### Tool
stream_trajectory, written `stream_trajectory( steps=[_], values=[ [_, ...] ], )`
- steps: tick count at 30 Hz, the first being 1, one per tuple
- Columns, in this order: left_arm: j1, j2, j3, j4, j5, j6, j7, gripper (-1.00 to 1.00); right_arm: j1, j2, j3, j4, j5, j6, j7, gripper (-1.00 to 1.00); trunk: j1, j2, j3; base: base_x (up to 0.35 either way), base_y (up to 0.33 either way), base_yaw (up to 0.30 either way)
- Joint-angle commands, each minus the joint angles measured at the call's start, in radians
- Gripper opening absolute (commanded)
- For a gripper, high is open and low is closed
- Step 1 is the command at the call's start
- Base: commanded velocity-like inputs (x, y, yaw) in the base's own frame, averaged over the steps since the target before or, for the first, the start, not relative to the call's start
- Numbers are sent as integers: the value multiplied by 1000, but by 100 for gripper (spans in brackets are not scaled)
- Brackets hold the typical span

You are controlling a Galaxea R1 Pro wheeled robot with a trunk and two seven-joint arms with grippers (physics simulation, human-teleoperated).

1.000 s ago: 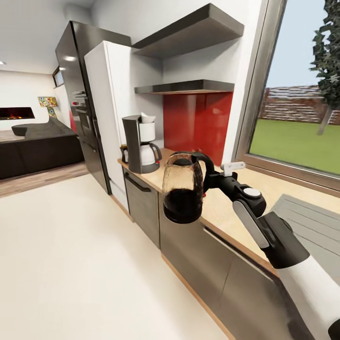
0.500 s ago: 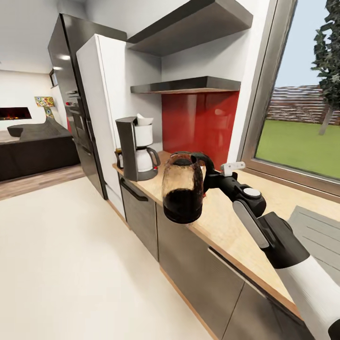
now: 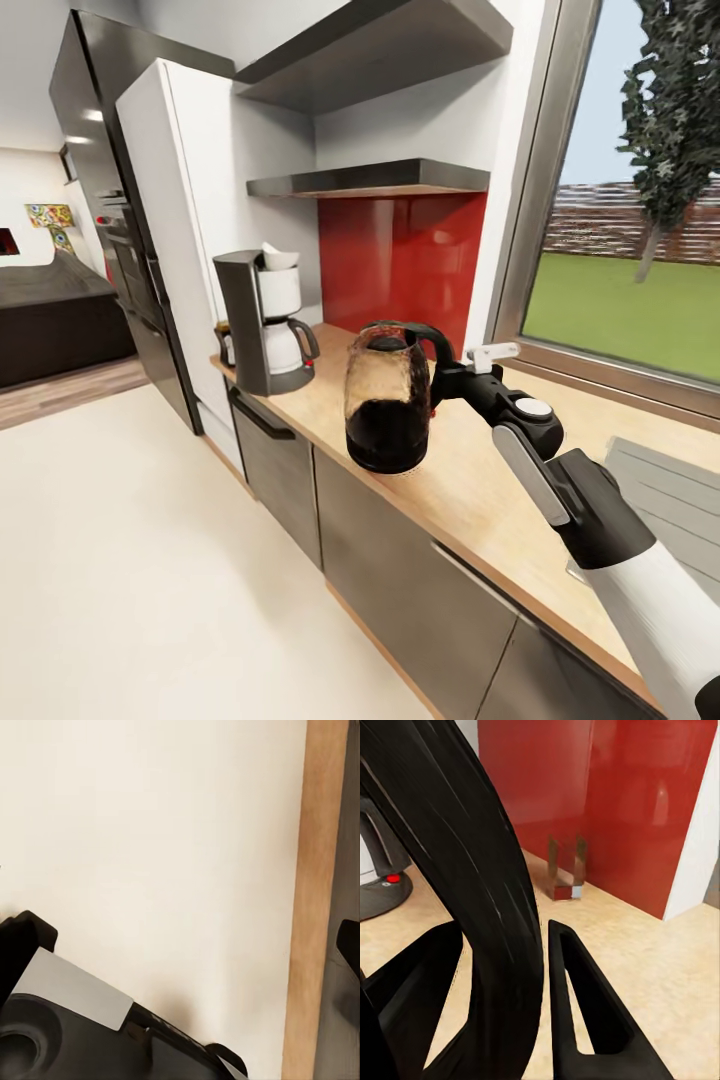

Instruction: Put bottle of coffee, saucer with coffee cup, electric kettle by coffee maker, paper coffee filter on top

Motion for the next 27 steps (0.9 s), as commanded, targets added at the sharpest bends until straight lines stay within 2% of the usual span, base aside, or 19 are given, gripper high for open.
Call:
stream_trajectory(
  steps=[1, 15, 27],
  values=[
    [-1, 0, 8, 1, -5, 1, -4, 100, -2, -1, 2, -1, -8, 2, -9, -100, 0, -1, -1, 258, 222, -9],
    [-1, 1, 8, 1, -5, 2, -4, 100, -2, -1, 5, -1, -8, 2, -9, -100, 0, -1, -1, 259, 244, -11],
    [-1, 1, 8, 1, -5, 1, -4, 100, -2, -1, 4, -1, -8, 2, -10, -100, 0, -1, -1, 84, 96, -231]
  ],
)
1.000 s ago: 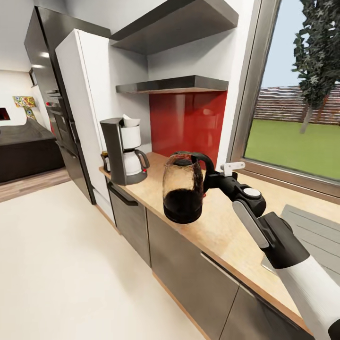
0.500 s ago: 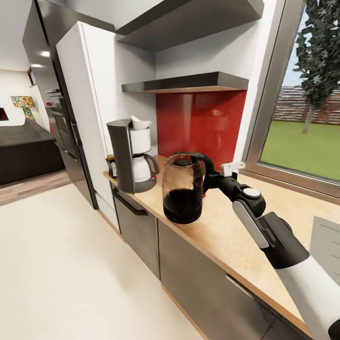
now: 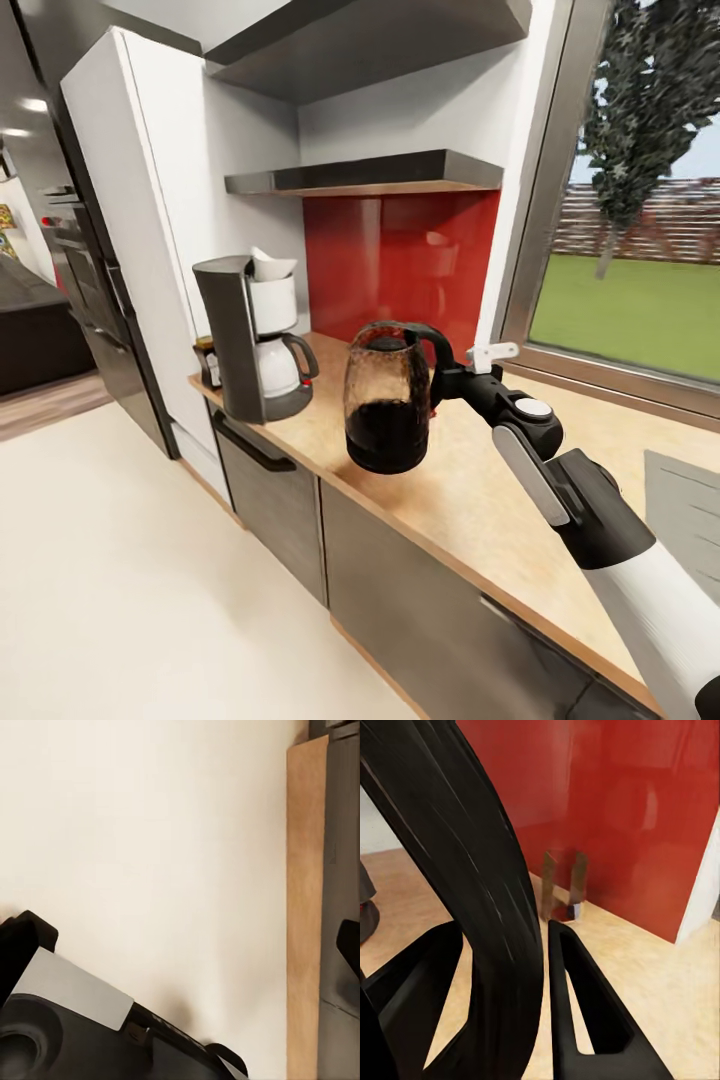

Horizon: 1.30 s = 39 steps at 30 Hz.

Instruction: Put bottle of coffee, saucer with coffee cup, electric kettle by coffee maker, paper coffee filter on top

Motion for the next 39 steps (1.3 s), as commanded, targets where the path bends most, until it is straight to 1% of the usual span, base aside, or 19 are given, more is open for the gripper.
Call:
stream_trajectory(
  steps=[1, 11, 12, 15, 19, 24, 31, 39],
  values=[
    [-1, 0, 8, 1, -5, 1, -4, 100, -2, -1, 2, -1, -8, 1, -10, -100, 0, -1, -1, 216, 211, -58],
    [-1, 0, 8, 1, -5, 1, -4, 100, -2, -1, 1, 0, -8, 0, -17, -100, 0, -1, -1, 241, 236, -16],
    [-1, 0, 8, 1, -5, 1, -4, 100, -2, -1, 2, 2, -8, -1, -45, -100, 0, -1, -1, 250, 244, -1],
    [-1, 0, 8, 0, -5, 1, -4, 100, -2, -1, 1, 3, -9, -2, -84, -100, 0, -1, -1, 235, 229, 0],
    [-1, 0, 8, 1, -5, 1, -4, 100, -2, 0, 0, 10, -10, -3, -104, -100, 0, -1, -1, 93, 91, 0],
    [-1, 1, 8, 0, -5, 1, -4, 100, -2, 1, -1, 16, -11, -3, -112, -100, 0, -1, -1, 57, 59, 0],
    [-1, 2, 8, -1, -5, 1, -4, 100, -2, 0, -3, 18, -11, -3, -113, -100, 0, -1, -1, 199, 204, -6],
    [-1, 2, 8, -1, -5, 0, -4, 100, -2, -1, -4, 18, -11, -3, -113, -100, 0, -1, -1, 51, 52, -135]
  ],
)
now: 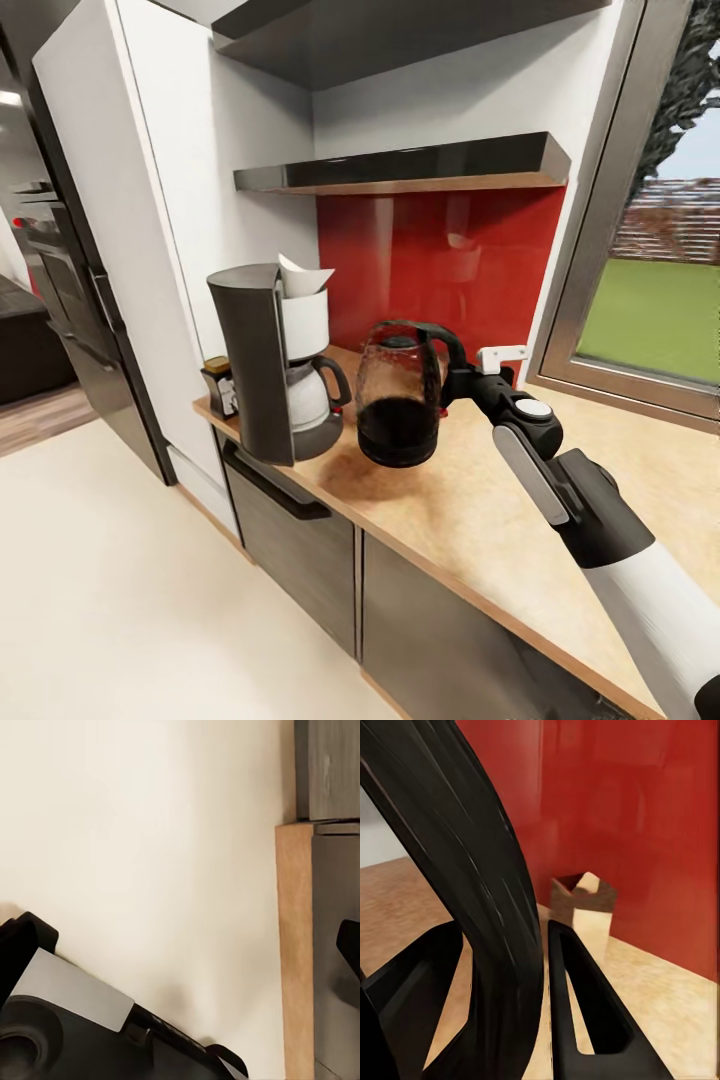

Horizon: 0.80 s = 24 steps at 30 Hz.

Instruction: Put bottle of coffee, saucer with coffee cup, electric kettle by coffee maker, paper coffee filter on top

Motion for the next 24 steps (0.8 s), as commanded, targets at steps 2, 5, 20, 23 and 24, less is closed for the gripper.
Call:
stream_trajectory(
  steps=[2, 5, 20, 23, 24],
  values=[
    [-1, 0, 8, 1, -5, 1, -4, 100, -1, -1, 2, -1, -7, 1, -9, -100, 0, -1, -1, 3, 3, -32],
    [-1, 0, 8, 1, -5, 1, -4, 100, -1, -1, 1, -1, -6, 1, -9, -100, 0, -1, -1, 32, 1, -11],
    [-1, 0, 8, 1, -5, 1, -4, 100, -1, -1, 1, 36, -7, 0, -40, -100, 0, -1, -1, 53, 0, -1],
    [-1, 0, 8, 1, -5, 1, -4, 100, -2, 0, 1, 44, -7, 1, -44, -100, 0, -1, -1, 0, 0, 0],
    [-1, 0, 8, 1, -5, 1, -4, 100, -2, 0, 1, 46, -7, 1, -45, -100, 0, -1, -1, 0, 0, 0]
  ],
)
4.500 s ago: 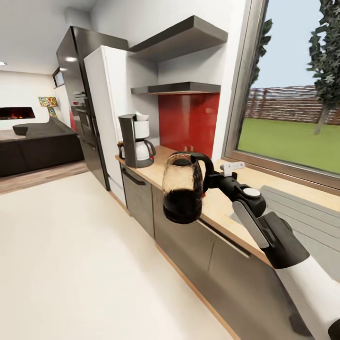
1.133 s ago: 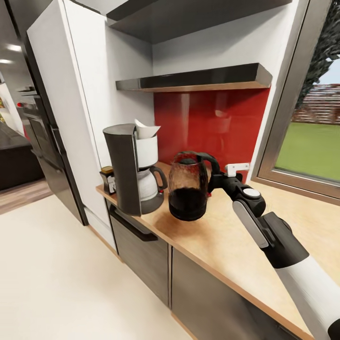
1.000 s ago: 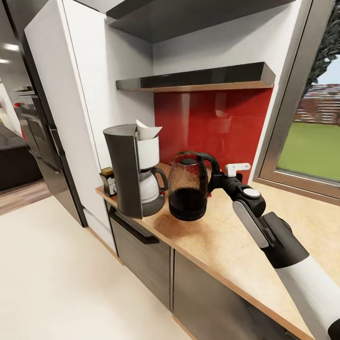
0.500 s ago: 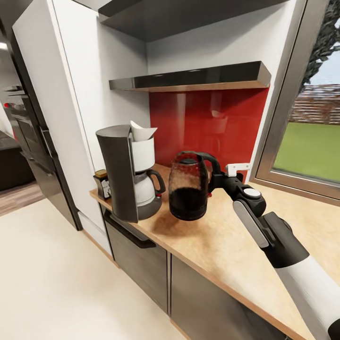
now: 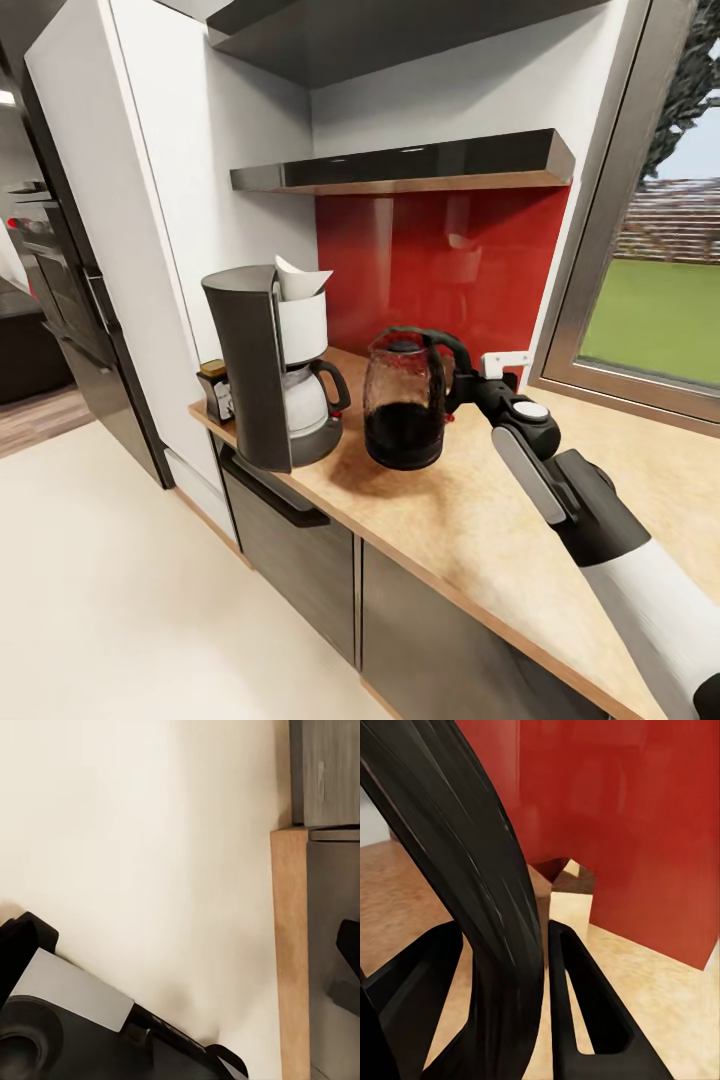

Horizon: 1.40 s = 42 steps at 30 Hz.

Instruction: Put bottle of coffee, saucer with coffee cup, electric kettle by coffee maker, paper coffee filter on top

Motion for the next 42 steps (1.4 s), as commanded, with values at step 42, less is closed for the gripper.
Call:
stream_trajectory(
  steps=[42],
  values=[
    [-1, -1, 8, 1, -5, 0, -4, 100, -137, 69, 3, 294, -5, -172, -1, -100, 0, -1, -1, 0, 0, 0]
  ],
)
